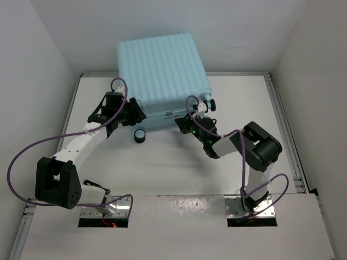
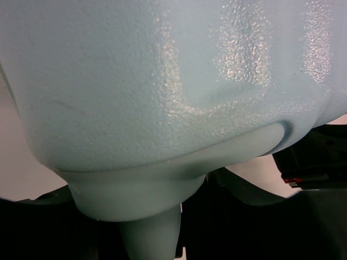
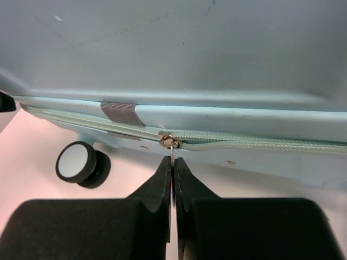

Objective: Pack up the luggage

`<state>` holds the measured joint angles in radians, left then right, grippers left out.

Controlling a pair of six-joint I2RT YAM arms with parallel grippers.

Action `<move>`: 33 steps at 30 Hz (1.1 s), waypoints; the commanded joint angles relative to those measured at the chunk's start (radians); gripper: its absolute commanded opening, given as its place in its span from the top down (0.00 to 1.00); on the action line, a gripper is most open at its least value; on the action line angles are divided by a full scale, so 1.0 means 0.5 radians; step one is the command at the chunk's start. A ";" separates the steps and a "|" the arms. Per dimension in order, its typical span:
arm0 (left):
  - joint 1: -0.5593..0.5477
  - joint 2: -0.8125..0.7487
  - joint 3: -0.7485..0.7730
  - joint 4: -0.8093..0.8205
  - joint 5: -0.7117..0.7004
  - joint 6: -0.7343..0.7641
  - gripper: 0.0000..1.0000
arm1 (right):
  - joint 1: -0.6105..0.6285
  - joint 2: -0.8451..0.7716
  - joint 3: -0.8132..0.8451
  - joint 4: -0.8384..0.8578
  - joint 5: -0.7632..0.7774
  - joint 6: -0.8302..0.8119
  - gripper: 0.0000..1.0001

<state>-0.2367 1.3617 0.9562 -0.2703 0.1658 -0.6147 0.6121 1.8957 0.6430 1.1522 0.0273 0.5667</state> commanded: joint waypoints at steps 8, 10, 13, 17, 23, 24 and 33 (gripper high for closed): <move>0.074 0.124 -0.065 -0.070 0.181 0.119 0.91 | -0.144 -0.315 -0.154 -0.337 0.411 -0.017 1.00; 0.114 0.105 -0.065 -0.113 0.162 0.119 0.94 | -0.193 -0.355 -0.172 -0.460 0.494 0.011 1.00; 0.191 0.105 -0.026 -0.186 0.101 0.100 0.99 | -0.233 -0.417 -0.224 -0.488 0.583 -0.004 1.00; 0.310 0.105 0.054 -0.343 0.015 0.122 1.00 | -0.301 -0.469 -0.258 -0.562 0.629 -0.007 1.00; 0.418 0.145 0.204 -0.572 -0.297 0.293 1.00 | -0.500 -0.558 -0.384 -0.635 0.624 -0.044 1.00; 0.418 0.179 0.229 -0.603 -0.368 0.327 1.00 | -0.530 -0.576 -0.396 -0.632 0.617 -0.059 1.00; 0.418 0.222 0.278 -0.674 -0.703 0.536 1.00 | -0.748 -0.671 -0.498 -0.630 0.513 -0.112 1.00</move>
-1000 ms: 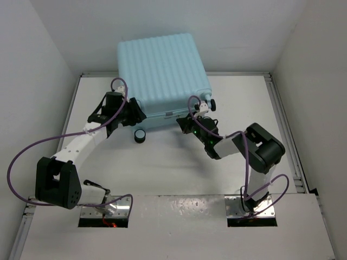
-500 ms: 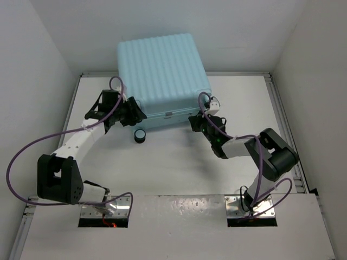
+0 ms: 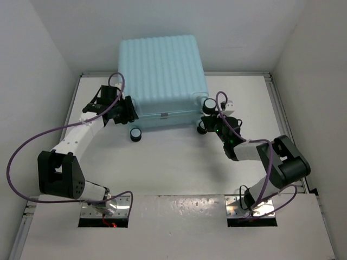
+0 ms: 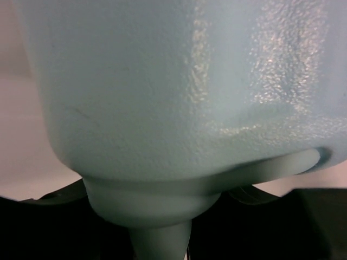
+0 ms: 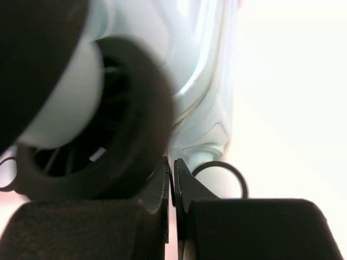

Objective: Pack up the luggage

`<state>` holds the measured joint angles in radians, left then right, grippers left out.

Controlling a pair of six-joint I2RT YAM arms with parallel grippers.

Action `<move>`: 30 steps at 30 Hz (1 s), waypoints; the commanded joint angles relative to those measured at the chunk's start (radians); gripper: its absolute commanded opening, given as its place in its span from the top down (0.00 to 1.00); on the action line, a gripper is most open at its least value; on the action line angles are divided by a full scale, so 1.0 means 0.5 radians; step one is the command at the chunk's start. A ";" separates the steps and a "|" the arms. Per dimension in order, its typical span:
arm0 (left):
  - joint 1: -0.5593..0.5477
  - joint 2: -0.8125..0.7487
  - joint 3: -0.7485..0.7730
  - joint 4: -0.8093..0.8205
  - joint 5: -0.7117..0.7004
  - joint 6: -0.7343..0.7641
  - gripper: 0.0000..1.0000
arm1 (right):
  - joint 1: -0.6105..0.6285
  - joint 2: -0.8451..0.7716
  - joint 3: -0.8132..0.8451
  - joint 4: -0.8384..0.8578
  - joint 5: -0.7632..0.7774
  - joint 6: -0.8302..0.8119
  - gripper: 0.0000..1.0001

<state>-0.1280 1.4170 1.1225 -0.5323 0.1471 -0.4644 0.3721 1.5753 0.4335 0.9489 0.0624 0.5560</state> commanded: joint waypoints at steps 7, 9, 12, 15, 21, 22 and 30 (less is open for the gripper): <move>0.305 0.151 -0.079 -0.098 -0.871 0.428 1.00 | -0.456 0.061 0.047 -0.158 0.185 -0.127 1.00; 0.375 0.176 -0.079 -0.031 -0.889 0.450 1.00 | -0.480 0.077 0.108 -0.204 0.188 -0.146 1.00; 0.422 0.280 -0.027 0.037 -0.889 0.548 1.00 | -0.526 0.156 0.225 -0.207 0.102 -0.167 1.00; 0.443 0.399 0.035 0.104 -0.923 0.637 1.00 | -0.551 0.261 0.369 -0.214 0.007 -0.194 1.00; 0.547 0.580 0.136 0.355 -0.923 0.879 1.00 | -0.628 0.577 0.743 -0.155 -0.201 -0.299 1.00; 0.572 0.605 0.172 0.383 -0.923 0.928 1.00 | -0.643 0.686 0.874 -0.131 -0.262 -0.317 1.00; 0.615 0.893 0.494 0.491 -0.739 0.969 1.00 | -0.732 1.141 1.504 -0.158 -0.379 -0.370 1.00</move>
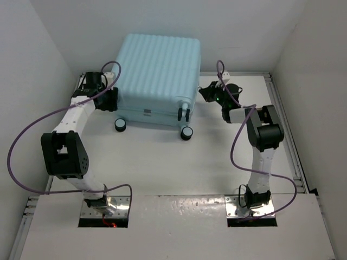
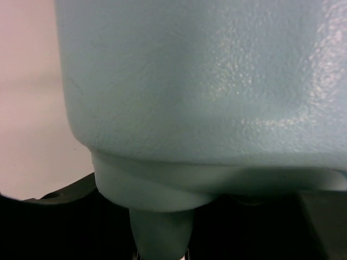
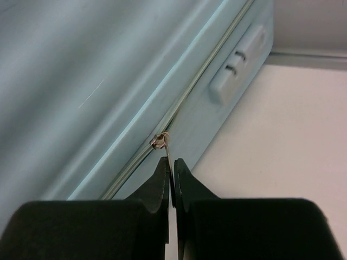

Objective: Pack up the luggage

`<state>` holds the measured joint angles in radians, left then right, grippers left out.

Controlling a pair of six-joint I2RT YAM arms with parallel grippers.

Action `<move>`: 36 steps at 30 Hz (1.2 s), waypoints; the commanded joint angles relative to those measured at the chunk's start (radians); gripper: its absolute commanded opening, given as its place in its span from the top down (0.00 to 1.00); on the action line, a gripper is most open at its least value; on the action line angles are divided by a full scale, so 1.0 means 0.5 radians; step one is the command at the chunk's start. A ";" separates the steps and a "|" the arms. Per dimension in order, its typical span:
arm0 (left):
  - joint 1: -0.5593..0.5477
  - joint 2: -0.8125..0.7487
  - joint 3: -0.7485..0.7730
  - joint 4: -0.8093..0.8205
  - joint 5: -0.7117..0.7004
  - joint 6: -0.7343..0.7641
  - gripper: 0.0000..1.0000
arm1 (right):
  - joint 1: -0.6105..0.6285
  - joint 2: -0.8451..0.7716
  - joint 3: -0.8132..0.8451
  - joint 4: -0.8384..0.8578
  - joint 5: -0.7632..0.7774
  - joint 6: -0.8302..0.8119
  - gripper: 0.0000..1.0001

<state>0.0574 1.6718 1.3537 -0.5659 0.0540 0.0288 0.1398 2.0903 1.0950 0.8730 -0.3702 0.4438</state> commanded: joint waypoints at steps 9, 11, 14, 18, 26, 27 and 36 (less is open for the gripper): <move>0.244 0.427 0.201 0.773 0.045 0.028 0.83 | -0.246 0.682 1.070 -0.111 0.529 -0.274 1.00; 0.226 0.375 0.222 0.794 0.244 -0.021 0.58 | -0.243 0.685 1.074 -0.114 0.520 -0.280 1.00; 0.140 0.179 0.241 0.794 0.358 -0.045 0.29 | -0.231 0.612 0.946 -0.059 0.458 -0.268 1.00; -0.089 -0.174 0.167 0.828 0.493 -0.085 0.00 | -0.203 0.480 0.704 0.033 0.324 -0.237 1.00; -0.694 -0.481 0.161 0.497 0.303 -0.254 0.00 | -0.090 0.428 0.590 0.153 0.191 -0.207 1.00; -0.804 -0.481 0.161 0.497 0.224 -0.336 0.00 | -0.080 0.427 0.593 0.150 0.161 -0.197 1.00; -0.861 -0.365 0.198 0.448 -0.093 -0.658 0.00 | 0.009 0.458 0.642 0.168 0.148 -0.161 1.00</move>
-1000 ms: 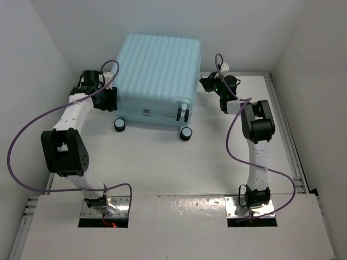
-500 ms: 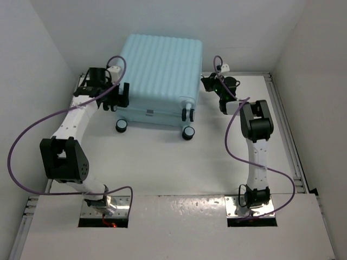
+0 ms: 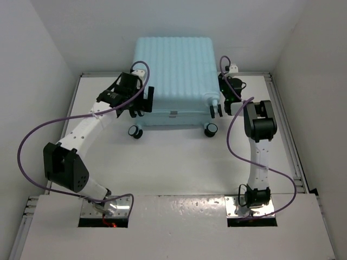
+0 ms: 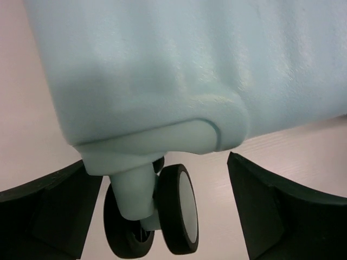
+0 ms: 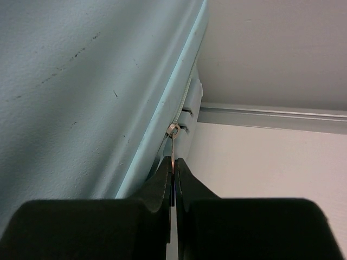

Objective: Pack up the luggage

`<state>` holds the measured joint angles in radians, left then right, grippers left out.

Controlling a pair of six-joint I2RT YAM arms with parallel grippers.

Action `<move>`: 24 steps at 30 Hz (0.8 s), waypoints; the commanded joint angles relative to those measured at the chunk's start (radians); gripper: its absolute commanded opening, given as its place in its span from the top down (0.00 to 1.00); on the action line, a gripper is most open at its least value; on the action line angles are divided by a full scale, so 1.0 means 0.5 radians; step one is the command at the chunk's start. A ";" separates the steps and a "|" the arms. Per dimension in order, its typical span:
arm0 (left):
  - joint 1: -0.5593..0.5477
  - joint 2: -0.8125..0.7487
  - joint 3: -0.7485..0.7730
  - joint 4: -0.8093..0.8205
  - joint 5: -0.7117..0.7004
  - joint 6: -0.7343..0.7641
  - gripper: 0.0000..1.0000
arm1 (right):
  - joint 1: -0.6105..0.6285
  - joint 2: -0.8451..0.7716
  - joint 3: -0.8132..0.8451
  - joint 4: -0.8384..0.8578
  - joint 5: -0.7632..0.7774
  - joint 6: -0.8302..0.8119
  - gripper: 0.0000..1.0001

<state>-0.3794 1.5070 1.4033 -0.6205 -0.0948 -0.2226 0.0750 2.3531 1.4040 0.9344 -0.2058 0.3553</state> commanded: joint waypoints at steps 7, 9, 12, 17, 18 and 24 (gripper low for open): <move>0.626 0.039 0.191 0.406 -0.104 -0.380 0.00 | 0.172 -0.095 -0.004 0.076 -0.223 0.044 1.00; 0.715 0.039 0.212 0.364 -0.166 -0.328 0.00 | 0.194 -0.098 -0.019 0.085 -0.245 0.053 1.00; 0.820 0.017 0.261 0.364 -0.279 -0.230 0.00 | 0.240 -0.107 -0.013 0.107 -0.278 0.084 1.00; 0.921 -0.029 0.353 0.440 -0.391 0.034 0.00 | 0.377 -0.089 0.042 0.177 -0.346 0.133 1.00; 0.921 -0.029 0.375 0.416 -0.345 0.104 0.00 | 0.396 -0.092 0.057 0.184 -0.352 0.145 1.00; 0.872 -0.173 0.237 0.529 -0.234 0.038 0.00 | 0.589 -0.031 0.180 0.217 -0.404 0.200 1.00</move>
<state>0.0013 1.4746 1.5154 -0.5522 -0.1074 -0.1963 0.1471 2.3299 1.3861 0.9321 -0.1928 0.3977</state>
